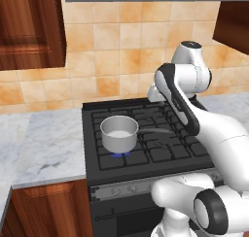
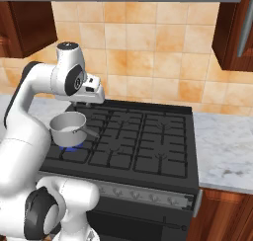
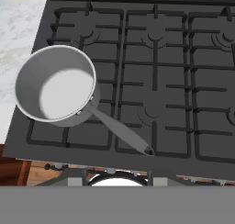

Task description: Turn off the front left burner of the stove.

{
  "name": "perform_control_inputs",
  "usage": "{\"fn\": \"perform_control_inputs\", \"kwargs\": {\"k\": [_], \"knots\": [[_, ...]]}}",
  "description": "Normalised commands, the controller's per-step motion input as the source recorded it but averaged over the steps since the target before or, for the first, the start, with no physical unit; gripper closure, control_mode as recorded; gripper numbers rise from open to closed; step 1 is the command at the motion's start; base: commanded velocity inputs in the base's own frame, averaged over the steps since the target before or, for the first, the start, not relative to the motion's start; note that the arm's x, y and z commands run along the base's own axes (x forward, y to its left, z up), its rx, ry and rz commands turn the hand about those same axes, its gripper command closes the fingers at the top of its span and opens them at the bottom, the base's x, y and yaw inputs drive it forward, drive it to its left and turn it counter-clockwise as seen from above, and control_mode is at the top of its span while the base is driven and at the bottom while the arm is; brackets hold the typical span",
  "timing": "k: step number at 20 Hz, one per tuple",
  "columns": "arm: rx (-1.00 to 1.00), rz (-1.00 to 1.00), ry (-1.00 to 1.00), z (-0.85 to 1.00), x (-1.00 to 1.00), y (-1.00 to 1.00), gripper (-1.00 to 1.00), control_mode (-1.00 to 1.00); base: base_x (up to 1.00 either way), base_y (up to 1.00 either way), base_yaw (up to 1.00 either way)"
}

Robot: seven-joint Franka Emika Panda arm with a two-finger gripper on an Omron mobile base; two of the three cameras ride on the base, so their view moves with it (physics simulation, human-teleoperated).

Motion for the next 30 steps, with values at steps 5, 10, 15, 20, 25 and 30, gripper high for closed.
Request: {"fn": "perform_control_inputs", "kwargs": {"k": [5, 10, 15, 20, 25, 30], "knots": [[-0.12, 0.08, -0.01, -0.21, -0.39, 0.16, -1.00, -1.00, 0.00, 0.00, 0.00], [-0.23, 0.33, -0.12, -0.37, -0.82, 0.50, -1.00, -1.00, 0.00, 0.00, 0.00], [-0.27, 0.39, -0.05, -0.24, -0.66, 0.65, -1.00, -1.00, 0.00, 0.00, 0.00], [-0.30, 0.42, 0.00, -0.27, -0.57, 0.66, -1.00, -1.00, 0.00, 0.00, 0.00], [-0.35, 0.42, 0.07, -0.38, -0.49, 0.70, -1.00, -1.00, 0.00, 0.00, 0.00], [-0.37, 0.42, 0.20, -0.57, -0.07, 0.59, -1.00, -1.00, 0.00, 0.00, 0.00]]}}
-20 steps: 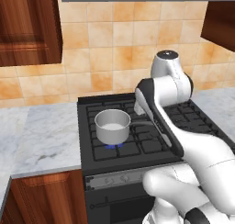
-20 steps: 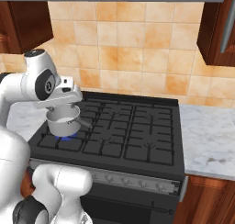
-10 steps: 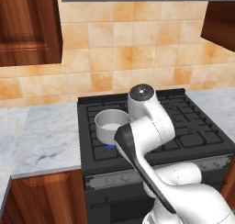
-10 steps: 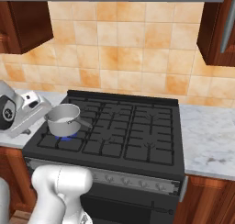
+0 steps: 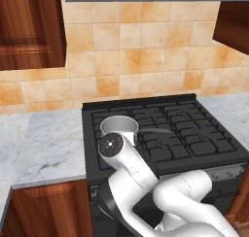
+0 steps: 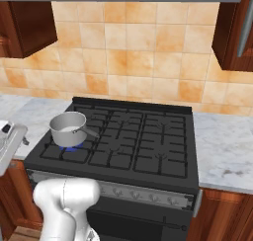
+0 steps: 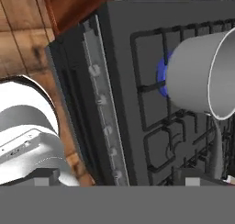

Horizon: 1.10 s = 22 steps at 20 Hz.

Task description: Turn off the front left burner of the stove.

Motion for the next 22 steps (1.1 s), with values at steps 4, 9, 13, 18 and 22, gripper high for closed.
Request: {"fn": "perform_control_inputs", "kwargs": {"k": [4, 9, 13, 18, 22], "knots": [[-0.27, 0.43, 0.17, -0.57, -0.01, 0.32, -1.00, -1.00, 0.00, 0.00, 0.00], [-0.12, 0.39, 0.11, -0.55, -0.02, 0.21, -1.00, -1.00, 0.00, 0.00, 0.00], [-0.20, 0.30, 0.00, -0.62, -0.03, 0.14, -1.00, -1.00, 0.00, 0.00, 0.00], [-0.20, 0.19, -0.12, -0.58, -0.11, 0.05, -1.00, -1.00, 0.00, 0.00, 0.00], [-0.15, 0.06, -0.23, -0.46, -0.13, 0.00, -1.00, -1.00, 0.00, 0.00, 0.00]]}}
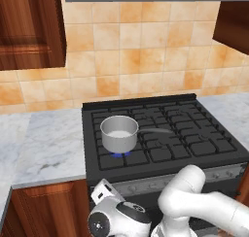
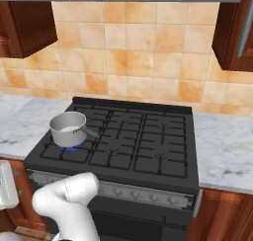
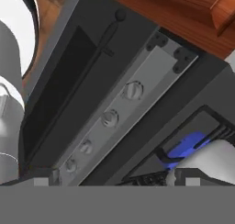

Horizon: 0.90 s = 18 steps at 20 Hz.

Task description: Turn off the front left burner of the stove.

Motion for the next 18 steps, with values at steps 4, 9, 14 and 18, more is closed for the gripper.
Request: {"fn": "perform_control_inputs", "kwargs": {"k": [4, 9, 14, 18], "knots": [[-0.14, 0.01, -0.19, -0.41, 0.00, 0.11, -1.00, -1.00, 0.00, 0.00, 0.00], [-0.08, 0.03, -0.14, -0.29, 0.11, 0.03, -1.00, -1.00, 0.00, 0.00, 0.00], [-0.04, 0.02, -0.10, -0.28, 0.24, 0.04, -1.00, -1.00, 0.00, 0.00, 0.00], [-0.02, 0.00, -0.05, -0.16, 0.31, 0.08, -1.00, -1.00, 0.00, 0.00, 0.00]]}}
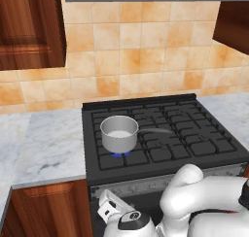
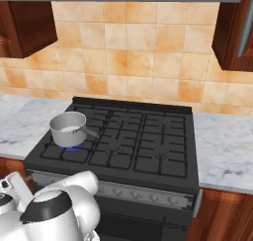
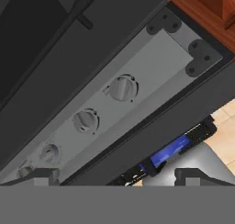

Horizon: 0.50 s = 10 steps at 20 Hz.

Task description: Turn off the front left burner of the stove.

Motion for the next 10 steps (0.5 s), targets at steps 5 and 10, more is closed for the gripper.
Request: {"fn": "perform_control_inputs", "kwargs": {"k": [5, 10], "knots": [[0.00, 0.00, -0.05, -0.17, 0.14, 0.15, -1.00, -1.00, 0.00, 0.00, 0.00], [0.00, 0.00, -0.05, -0.21, 0.15, 0.13, -1.00, -1.00, 0.00, 0.00, 0.00]]}}
